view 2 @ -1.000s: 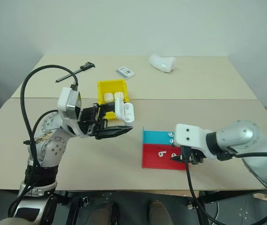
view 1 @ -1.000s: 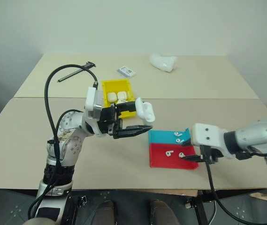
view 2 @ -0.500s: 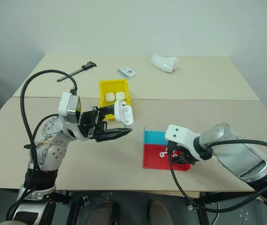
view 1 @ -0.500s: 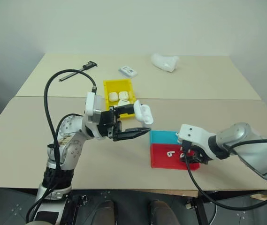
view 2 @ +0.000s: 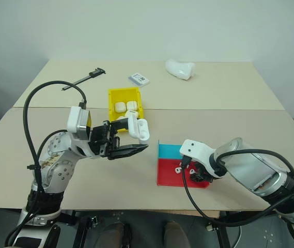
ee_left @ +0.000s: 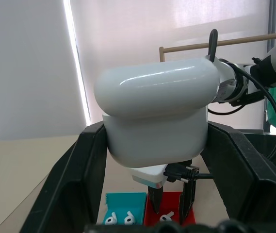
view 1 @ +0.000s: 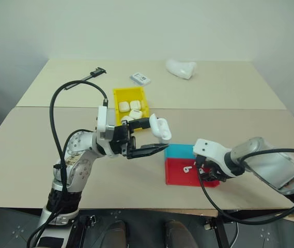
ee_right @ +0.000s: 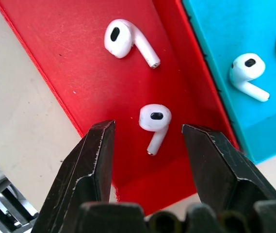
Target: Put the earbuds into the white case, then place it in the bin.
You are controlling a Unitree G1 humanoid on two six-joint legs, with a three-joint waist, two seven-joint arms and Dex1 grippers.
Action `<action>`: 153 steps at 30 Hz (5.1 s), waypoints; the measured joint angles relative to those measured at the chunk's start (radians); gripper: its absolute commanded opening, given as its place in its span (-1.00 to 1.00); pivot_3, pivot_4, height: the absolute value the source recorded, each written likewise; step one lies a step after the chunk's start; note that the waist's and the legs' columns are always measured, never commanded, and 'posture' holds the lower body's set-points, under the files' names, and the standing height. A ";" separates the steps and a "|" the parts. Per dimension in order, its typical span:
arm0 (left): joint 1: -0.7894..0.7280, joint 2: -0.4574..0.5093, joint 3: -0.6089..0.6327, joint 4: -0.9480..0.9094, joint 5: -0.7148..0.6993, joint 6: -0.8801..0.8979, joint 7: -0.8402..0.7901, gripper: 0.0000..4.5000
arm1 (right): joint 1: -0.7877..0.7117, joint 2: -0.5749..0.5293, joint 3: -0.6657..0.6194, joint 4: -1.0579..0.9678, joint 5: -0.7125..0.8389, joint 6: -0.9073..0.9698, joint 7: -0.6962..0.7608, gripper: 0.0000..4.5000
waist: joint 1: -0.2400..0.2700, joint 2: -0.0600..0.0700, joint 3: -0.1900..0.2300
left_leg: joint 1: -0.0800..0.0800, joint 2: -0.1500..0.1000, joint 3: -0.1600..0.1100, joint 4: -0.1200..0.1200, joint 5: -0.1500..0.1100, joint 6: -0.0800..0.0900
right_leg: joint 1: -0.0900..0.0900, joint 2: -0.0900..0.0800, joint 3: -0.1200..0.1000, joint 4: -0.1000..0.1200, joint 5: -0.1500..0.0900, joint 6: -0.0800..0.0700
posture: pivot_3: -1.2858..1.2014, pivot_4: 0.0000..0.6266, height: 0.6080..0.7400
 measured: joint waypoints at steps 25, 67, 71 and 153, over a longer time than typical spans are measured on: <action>-0.001 0.031 -0.004 -0.018 -0.008 0.005 0.027 0.26 | -0.006 0.028 0.027 0.012 -0.001 0.006 -0.035 -0.73 | 0.000 0.000 0.000 | 0.000 0.000 0.000 0.000 0.000 0.000 | 0.000 0.000 0.000 0.000 0.000 0.000 | 0.03 -0.52 1.00; -0.185 -0.047 -0.044 0.134 -0.098 0.028 -0.086 0.26 | 0.190 0.501 -0.825 -0.172 0.768 -0.583 -0.295 -0.73 | -0.001 0.001 0.000 | -0.002 -0.001 -0.006 0.000 0.000 0.000 | 0.002 0.001 -0.003 -0.001 0.000 0.001 | 0.03 -0.52 1.00; -0.180 -0.038 -0.044 0.134 -0.097 0.037 -0.081 0.26 | 0.197 0.467 -0.786 -0.167 0.704 -0.622 -0.293 -0.73 | -0.001 0.001 0.000 | -0.002 -0.001 -0.006 0.000 0.000 0.000 | 0.002 0.001 -0.003 -0.001 0.001 0.001 | 0.03 -0.52 1.00; -0.091 -0.006 -0.031 0.009 -0.062 0.016 0.049 0.26 | -0.415 0.366 0.006 1.377 -0.666 -1.735 0.586 -0.14 | -0.002 0.004 0.000 | 0.003 0.000 0.007 0.001 -0.001 0.001 | 0.002 0.000 0.001 0.000 0.000 0.000 | 0.03 -0.52 1.00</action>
